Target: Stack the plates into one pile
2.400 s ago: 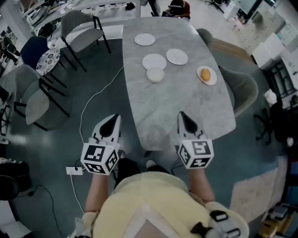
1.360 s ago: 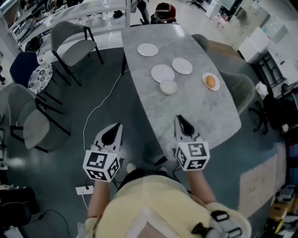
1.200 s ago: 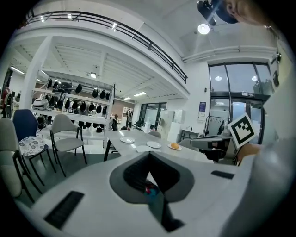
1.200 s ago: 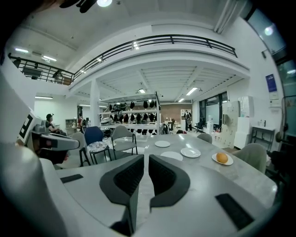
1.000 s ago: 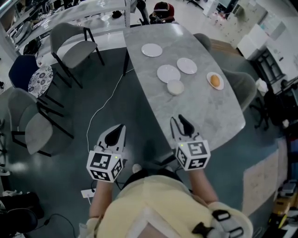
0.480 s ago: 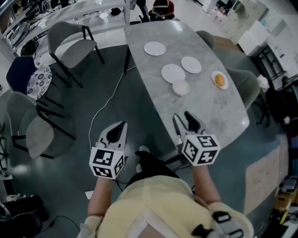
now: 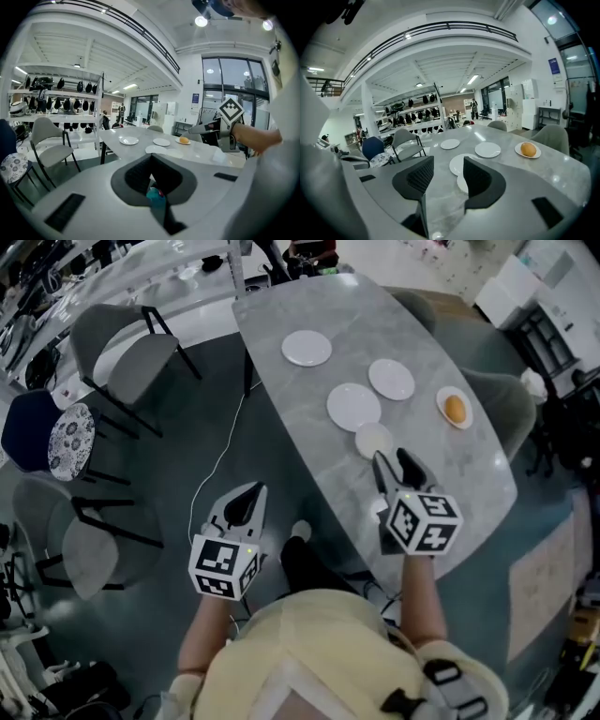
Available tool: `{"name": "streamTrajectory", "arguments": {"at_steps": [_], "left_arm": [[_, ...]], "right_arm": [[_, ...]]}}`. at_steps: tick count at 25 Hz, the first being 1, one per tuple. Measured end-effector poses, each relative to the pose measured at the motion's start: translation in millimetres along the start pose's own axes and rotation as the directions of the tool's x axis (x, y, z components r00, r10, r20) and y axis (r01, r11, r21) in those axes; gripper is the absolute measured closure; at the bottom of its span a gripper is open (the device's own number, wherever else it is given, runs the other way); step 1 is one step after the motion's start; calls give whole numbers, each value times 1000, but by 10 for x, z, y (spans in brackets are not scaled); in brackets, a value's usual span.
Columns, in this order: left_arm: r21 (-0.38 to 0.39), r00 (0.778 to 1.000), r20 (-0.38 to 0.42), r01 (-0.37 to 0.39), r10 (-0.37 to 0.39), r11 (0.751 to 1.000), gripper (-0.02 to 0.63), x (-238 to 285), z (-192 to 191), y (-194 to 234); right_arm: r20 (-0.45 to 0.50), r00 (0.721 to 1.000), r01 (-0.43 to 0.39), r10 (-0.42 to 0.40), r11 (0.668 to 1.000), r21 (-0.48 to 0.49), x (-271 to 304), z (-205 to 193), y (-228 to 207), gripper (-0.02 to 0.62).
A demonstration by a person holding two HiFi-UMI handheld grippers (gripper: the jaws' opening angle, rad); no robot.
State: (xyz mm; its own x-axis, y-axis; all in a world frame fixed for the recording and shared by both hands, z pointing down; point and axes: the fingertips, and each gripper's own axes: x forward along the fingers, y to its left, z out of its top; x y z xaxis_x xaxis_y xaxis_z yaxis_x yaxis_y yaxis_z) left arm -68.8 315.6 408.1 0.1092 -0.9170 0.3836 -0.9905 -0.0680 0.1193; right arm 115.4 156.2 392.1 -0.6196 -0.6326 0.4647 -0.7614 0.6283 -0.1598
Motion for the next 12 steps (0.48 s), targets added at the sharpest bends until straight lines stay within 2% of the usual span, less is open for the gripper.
{"name": "streamTrajectory", "arguments": {"at_steps": [3,6,12], "left_arm": [[22,999,-22,31,-30,999,609,348,92,173],[16,997,-38,65,-65,998,609,683,189,320],[55,985,-70,160,-156,986,609,1325,393,378]], "right_arm": [[-9,998,58,-58,998,29,286,87,-213,420],[-22,995,101,-100,995,15,528,178,-334,420],[-62,987,149,-145,987,65,845,154,-601,420]]}}
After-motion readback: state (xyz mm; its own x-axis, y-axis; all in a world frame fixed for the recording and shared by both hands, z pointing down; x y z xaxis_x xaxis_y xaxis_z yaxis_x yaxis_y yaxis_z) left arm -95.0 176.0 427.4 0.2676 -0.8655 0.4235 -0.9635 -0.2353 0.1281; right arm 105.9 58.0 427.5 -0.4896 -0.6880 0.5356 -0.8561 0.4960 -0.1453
